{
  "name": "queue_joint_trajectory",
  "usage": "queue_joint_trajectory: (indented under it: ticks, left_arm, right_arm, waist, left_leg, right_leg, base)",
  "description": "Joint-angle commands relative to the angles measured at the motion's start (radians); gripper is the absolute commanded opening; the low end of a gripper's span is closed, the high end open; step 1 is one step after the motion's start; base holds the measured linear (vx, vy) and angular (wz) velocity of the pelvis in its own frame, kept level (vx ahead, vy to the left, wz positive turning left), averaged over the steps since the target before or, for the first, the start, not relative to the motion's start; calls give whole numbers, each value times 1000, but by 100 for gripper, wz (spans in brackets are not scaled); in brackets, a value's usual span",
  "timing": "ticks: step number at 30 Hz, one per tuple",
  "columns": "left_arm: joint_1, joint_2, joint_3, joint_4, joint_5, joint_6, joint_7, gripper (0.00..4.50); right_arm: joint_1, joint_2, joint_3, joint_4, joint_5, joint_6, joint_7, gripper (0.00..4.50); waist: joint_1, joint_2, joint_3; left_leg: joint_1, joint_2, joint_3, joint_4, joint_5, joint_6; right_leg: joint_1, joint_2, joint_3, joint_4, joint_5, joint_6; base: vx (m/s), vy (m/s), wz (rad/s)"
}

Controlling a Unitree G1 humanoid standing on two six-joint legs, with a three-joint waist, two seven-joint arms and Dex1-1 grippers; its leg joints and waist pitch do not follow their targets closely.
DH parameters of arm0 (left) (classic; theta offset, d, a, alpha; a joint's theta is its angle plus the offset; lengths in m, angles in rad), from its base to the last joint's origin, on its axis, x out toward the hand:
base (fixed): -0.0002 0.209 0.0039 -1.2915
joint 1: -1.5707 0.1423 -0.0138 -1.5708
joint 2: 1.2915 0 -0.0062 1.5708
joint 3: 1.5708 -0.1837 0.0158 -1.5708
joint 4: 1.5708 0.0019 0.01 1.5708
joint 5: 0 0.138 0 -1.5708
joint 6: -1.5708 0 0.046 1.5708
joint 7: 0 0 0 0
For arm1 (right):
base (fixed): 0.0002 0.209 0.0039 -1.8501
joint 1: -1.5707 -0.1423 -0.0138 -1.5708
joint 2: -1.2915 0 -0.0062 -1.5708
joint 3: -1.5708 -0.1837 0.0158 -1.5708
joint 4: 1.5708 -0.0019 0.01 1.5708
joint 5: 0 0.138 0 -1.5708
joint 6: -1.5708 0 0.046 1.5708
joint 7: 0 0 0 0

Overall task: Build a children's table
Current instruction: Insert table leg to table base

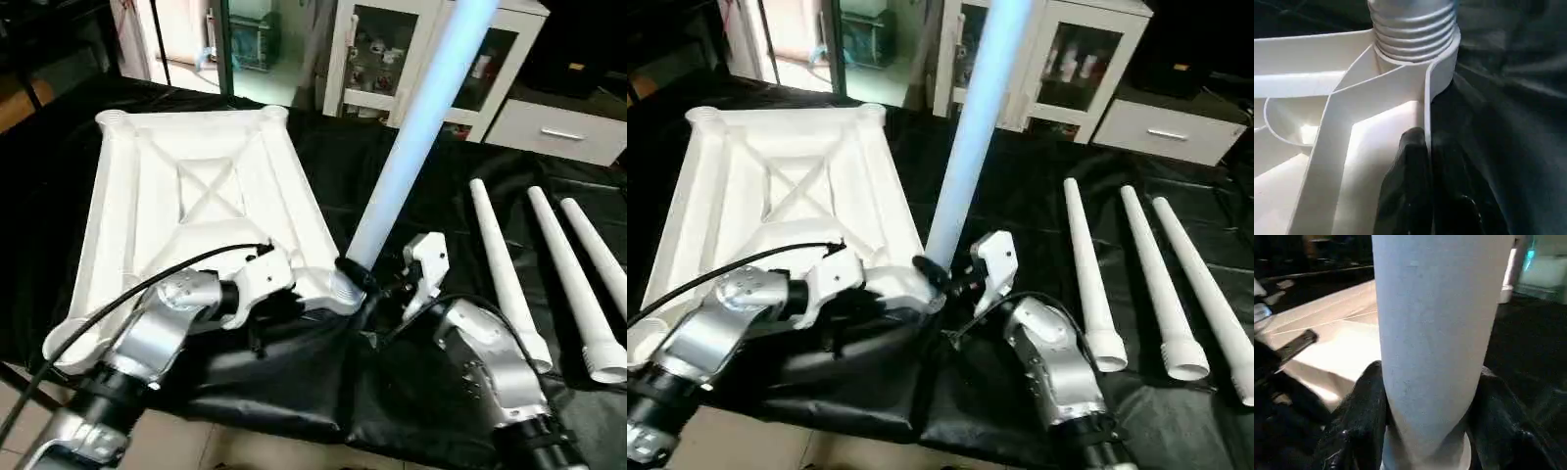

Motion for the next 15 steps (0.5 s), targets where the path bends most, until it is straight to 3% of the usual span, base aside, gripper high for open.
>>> queue_joint_trajectory:
  ticks: [1,5,10,11,15]
  left_arm:
    - [-1,-47,24,13,-64,4,20,0]
    - [-67,-114,20,58,-20,50,105,0]
    - [-141,-194,10,99,36,90,238,0]
    - [-164,-221,-1,113,61,97,286,0]
    - [-197,-271,-11,138,89,108,357,0]
  right_arm:
    - [39,-19,-54,157,-71,62,-111,188]
    - [-35,27,-72,255,-103,66,-271,188]
    - [-121,80,-129,354,-86,79,-452,188]
    - [-144,96,-140,381,-88,75,-497,188]
    - [-175,122,-149,414,-89,56,-544,188]
  waist:
    - [-8,3,-14]
    - [-11,5,-16]
    - [-9,4,-23]
    - [-6,-1,-24]
    - [0,0,-28]
  left_leg:
    - [13,85,-67,-108,-588,-37]
    - [10,84,-67,-113,-551,-35]
    - [8,85,-61,-110,-501,-38]
    - [8,87,-54,-108,-469,-36]
    - [3,88,-43,-105,-381,-27]
  right_leg:
    - [-9,-88,48,-105,-751,-51]
    - [0,-89,47,-105,-711,-59]
    - [-1,-89,52,-98,-622,-84]
    - [-2,-85,54,-94,-553,-100]
    - [4,-83,58,-79,-402,-142]
  base:
    - [0,0,0]
    - [0,0,0]
    - [0,0,0]
    - [0,0,0]
    - [0,0,0]
